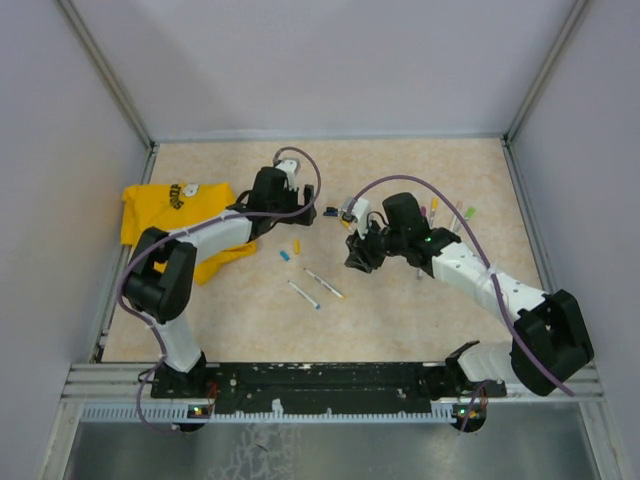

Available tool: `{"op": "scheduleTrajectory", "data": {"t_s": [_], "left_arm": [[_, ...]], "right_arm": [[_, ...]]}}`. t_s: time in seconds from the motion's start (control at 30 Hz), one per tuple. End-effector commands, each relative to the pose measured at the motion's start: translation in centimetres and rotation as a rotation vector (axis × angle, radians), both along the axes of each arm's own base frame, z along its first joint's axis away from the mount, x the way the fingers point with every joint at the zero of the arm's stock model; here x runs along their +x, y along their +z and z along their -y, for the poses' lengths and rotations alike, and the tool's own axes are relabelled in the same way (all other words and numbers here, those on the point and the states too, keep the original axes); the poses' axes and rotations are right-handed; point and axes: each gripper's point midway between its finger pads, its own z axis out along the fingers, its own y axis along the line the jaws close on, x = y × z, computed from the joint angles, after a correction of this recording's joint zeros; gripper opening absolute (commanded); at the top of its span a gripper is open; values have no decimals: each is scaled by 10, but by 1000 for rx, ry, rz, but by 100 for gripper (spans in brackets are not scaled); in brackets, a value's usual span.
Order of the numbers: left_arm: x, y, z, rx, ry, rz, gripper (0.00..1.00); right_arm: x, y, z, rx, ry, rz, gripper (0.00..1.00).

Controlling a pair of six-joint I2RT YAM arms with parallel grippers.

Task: Open the pen caps
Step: Place the pen cap at the center of the board.

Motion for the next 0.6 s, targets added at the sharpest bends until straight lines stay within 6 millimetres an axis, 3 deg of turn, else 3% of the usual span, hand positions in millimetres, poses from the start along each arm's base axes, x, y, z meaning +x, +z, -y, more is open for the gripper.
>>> {"op": "scheduleTrajectory", "data": {"t_s": [0.0,0.57], "left_arm": [[14,4,12,-7,-59,7,95],[43,-21,18,106,-72,-69,90]], "right_arm": [[7,30,-3,49,15,78,40],[7,30,-2,50,17,77,40]]}}
